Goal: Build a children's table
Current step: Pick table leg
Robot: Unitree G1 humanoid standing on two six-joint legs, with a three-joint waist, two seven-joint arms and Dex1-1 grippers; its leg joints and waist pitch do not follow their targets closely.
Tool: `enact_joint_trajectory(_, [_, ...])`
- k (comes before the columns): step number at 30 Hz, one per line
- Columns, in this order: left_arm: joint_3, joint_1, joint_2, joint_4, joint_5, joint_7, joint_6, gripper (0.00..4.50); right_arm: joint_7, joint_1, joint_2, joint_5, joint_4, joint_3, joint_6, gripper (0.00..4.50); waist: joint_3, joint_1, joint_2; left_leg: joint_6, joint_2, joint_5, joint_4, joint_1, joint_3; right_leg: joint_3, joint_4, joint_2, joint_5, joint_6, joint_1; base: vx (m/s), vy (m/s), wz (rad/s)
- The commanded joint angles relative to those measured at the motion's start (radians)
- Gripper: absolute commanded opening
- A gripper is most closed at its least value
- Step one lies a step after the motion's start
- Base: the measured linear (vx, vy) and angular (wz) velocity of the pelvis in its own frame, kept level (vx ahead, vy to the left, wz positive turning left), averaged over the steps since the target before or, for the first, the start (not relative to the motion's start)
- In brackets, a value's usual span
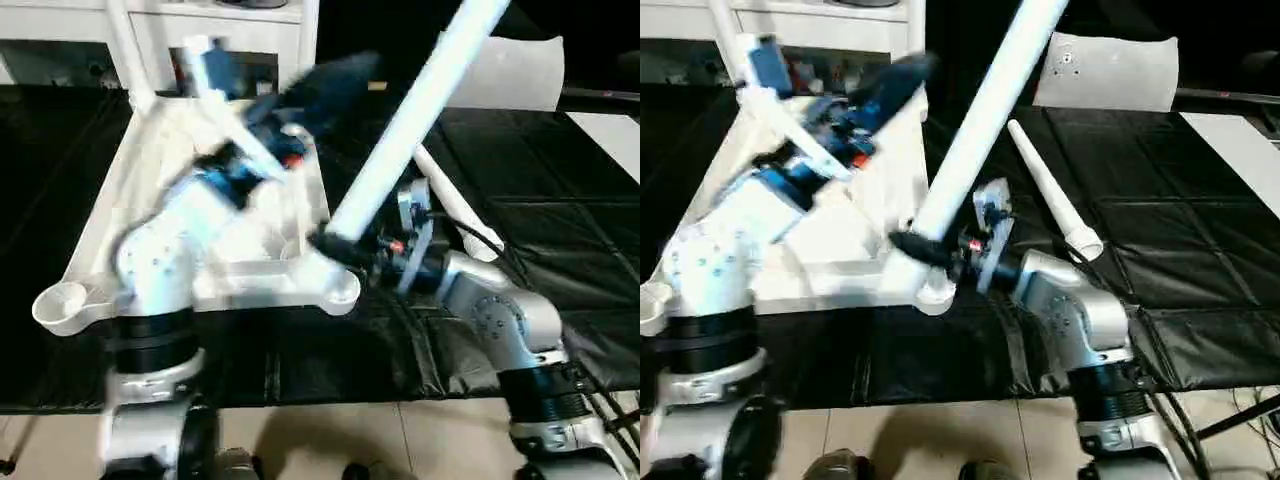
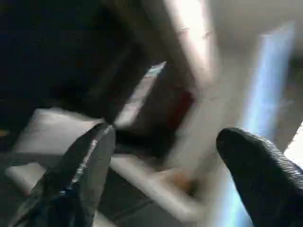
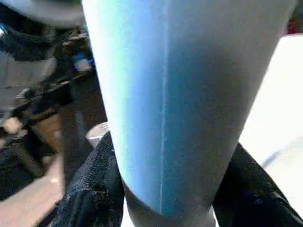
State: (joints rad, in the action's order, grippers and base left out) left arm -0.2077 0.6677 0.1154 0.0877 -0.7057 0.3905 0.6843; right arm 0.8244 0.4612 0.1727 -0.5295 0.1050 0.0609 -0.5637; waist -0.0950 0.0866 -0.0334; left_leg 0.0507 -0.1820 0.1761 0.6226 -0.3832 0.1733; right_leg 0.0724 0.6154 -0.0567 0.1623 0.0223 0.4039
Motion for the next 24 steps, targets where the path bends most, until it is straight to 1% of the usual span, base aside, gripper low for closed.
enact_joint_trajectory(1, [0.062,-0.026,0.038,-0.025,0.105,-0.024,-0.016,4.29,-0.025,-0.017,-0.004,0.023,-0.014,-0.016,0.038,1.93,0.095,-0.003,0.01,0.022,-0.045,0.184,-0.077,0.022,-0.02,-0.051,-0.083,-0.081,0.349,0.092,-0.049,0.0,0.0,0.0])
enact_joint_trajectory(2, [0.119,-0.046,0.079,-0.031,0.17,-0.027,-0.033,4.41,-0.037,-0.023,-0.011,0.032,-0.025,-0.013,0.052,1.93,0.095,-0.003,0.011,0.023,-0.044,0.183,-0.077,0.021,-0.02,-0.051,-0.082,-0.082,0.349,0.094,-0.05,0.0,0.0,0.0])
enact_joint_trajectory(3, [0.119,-0.046,0.079,-0.031,0.17,-0.027,-0.033,4.47,-0.037,-0.023,-0.011,0.032,-0.025,-0.013,0.052,1.93,0.096,-0.002,0.014,0.024,-0.048,0.188,-0.078,0.024,-0.021,-0.052,-0.083,-0.081,0.345,0.094,-0.046,0.0,0.0,0.0])
enact_joint_trajectory(4, [0.205,-0.068,0.12,-0.018,0.225,0.005,-0.048,4.5,-0.052,-0.035,-0.009,0.065,-0.036,0.015,0.077,1.93,0.097,0.002,0.021,0.028,-0.049,0.191,-0.079,0.027,-0.023,-0.051,-0.082,-0.083,0.334,0.106,-0.045,0.0,0.0,0.0])
enact_joint_trajectory(5, [0.208,-0.069,0.12,-0.017,0.225,0.007,-0.048,4.5,-0.053,-0.035,-0.008,0.067,-0.036,0.016,0.078,1.93,0.097,0.0,0.023,0.031,-0.051,0.198,-0.081,0.026,-0.023,-0.051,-0.081,-0.083,0.326,0.11,-0.044,0.0,0.0,0.0])
enact_joint_trajectory(6, [0.24,-0.07,0.121,-0.002,0.23,0.039,-0.051,4.5,-0.061,-0.04,-0.003,0.095,-0.033,0.037,0.097,1.93,0.098,-0.001,0.021,0.039,-0.051,0.203,-0.082,0.026,-0.023,-0.051,-0.078,-0.082,0.313,0.119,-0.046,0.0,0.0,0.0])
enact_joint_trajectory(7, [0.243,-0.07,0.121,0.0,0.23,0.043,-0.052,4.5,-0.062,-0.041,-0.002,0.098,-0.032,0.039,0.099,1.93,0.097,-0.001,0.022,0.041,-0.05,0.202,-0.081,0.025,-0.023,-0.051,-0.077,-0.083,0.305,0.126,-0.046,0.0,0.0,0.0])
enact_joint_trajectory(8, [0.256,-0.068,0.12,0.01,0.227,0.07,-0.053,4.5,-0.072,-0.043,-0.002,0.113,-0.027,0.047,0.106,1.93,0.097,-0.001,0.025,0.044,-0.049,0.208,-0.081,0.025,-0.022,-0.052,-0.076,-0.083,0.291,0.141,-0.047,0.0,0.0,0.0])
enact_joint_trajectory(10, [0.258,-0.069,0.116,0.023,0.207,0.097,-0.053,4.5,-0.076,-0.045,0.002,0.124,-0.023,0.051,0.114,1.93,0.097,-0.002,0.02,0.043,-0.047,0.209,-0.08,0.02,-0.021,-0.053,-0.075,-0.086,0.279,0.154,-0.052,0.0,0.0,0.0])
enact_joint_trajectory(11, [0.255,-0.071,0.115,0.034,0.19,0.116,-0.05,4.5,-0.077,-0.046,0.003,0.129,-0.021,0.053,0.12,1.93,0.097,-0.004,0.023,0.042,-0.046,0.21,-0.08,0.019,-0.021,-0.054,-0.074,-0.086,0.278,0.156,-0.053,0.0,0.0,0.0])
enact_joint_trajectory(12, [0.254,-0.074,0.117,0.04,0.18,0.13,-0.049,4.5,-0.079,-0.048,0.003,0.131,-0.021,0.052,0.122,1.93,0.095,-0.005,0.021,0.038,-0.045,0.221,-0.078,0.022,-0.019,-0.054,-0.078,-0.085,0.294,0.154,-0.05,0.0,0.0,0.0])
enact_joint_trajectory(14, [0.256,-0.077,0.12,0.044,0.177,0.139,-0.052,4.5,-0.081,-0.05,0.002,0.133,-0.023,0.052,0.123,1.92,0.094,-0.007,0.021,0.035,-0.043,0.229,-0.078,0.02,-0.019,-0.053,-0.081,-0.085,0.326,0.147,-0.052,0.0,0.0,0.0])
enact_joint_trajectory(15, [0.259,-0.083,0.128,0.055,0.169,0.158,-0.053,4.5,-0.085,-0.052,0.002,0.136,-0.024,0.049,0.123,1.92,0.094,-0.008,0.022,0.035,-0.044,0.234,-0.079,0.021,-0.02,-0.052,-0.083,-0.085,0.344,0.143,-0.051,0.0,0.0,0.0])
enact_joint_trajectory(17, [0.261,-0.09,0.136,0.064,0.162,0.17,-0.053,4.5,-0.091,-0.057,0.003,0.139,-0.025,0.047,0.126,1.92,0.093,-0.011,0.023,0.036,-0.044,0.247,-0.078,0.023,-0.02,-0.052,-0.085,-0.083,0.362,0.138,-0.048,0.0,0.0,0.0])
enact_joint_trajectory(18, [0.256,-0.094,0.14,0.065,0.166,0.158,-0.056,4.5,-0.102,-0.062,0.004,0.146,-0.026,0.045,0.128,1.92,0.092,-0.013,0.024,0.038,-0.045,0.253,-0.08,0.023,-0.021,-0.051,-0.086,-0.081,0.366,0.136,-0.047,0.0,0.0,0.0])
enact_joint_trajectory(19, [0.253,-0.096,0.14,0.063,0.173,0.155,-0.059,4.5,-0.106,-0.064,0.004,0.149,-0.026,0.045,0.132,1.91,0.092,-0.014,0.023,0.039,-0.045,0.254,-0.08,0.023,-0.022,-0.051,-0.086,-0.082,0.367,0.135,-0.047,0.0,0.0,0.0])
enact_joint_trajectory(20, [0.247,-0.099,0.139,0.06,0.181,0.145,-0.06,4.5,-0.114,-0.067,0.003,0.153,-0.027,0.045,0.136,1.91,0.094,-0.014,0.029,0.04,-0.045,0.254,-0.079,0.024,-0.022,-0.051,-0.085,-0.082,0.36,0.138,-0.047,0.0,0.0,0.0])
enact_joint_trajectory(22, [0.222,-0.117,0.133,0.047,0.219,0.093,-0.075,4.5,-0.17,-0.077,-0.007,0.171,-0.032,0.032,0.142,1.91,0.093,-0.019,0.029,0.043,-0.045,0.26,-0.08,0.023,-0.023,-0.05,-0.085,-0.079,0.353,0.138,-0.046,0.0,0.0,0.0])
enact_joint_trajectory(23, [0.21,-0.13,0.131,0.047,0.235,0.068,-0.084,4.5,-0.206,-0.084,-0.015,0.178,-0.038,0.022,0.139,1.91,0.093,-0.019,0.031,0.044,-0.043,0.264,-0.08,0.024,-0.023,-0.05,-0.085,-0.079,0.356,0.136,-0.047,0.0,0.0,0.0])
enact_joint_trajectory(24, [0.197,-0.169,0.142,0.048,0.287,0.005,-0.103,4.5,-0.292,-0.102,-0.032,0.198,-0.063,-0.001,0.126,1.91,0.093,-0.024,0.03,0.045,-0.044,0.265,-0.081,0.022,-0.023,-0.051,-0.087,-0.078,0.354,0.133,-0.046,0.0,0.0,0.0])
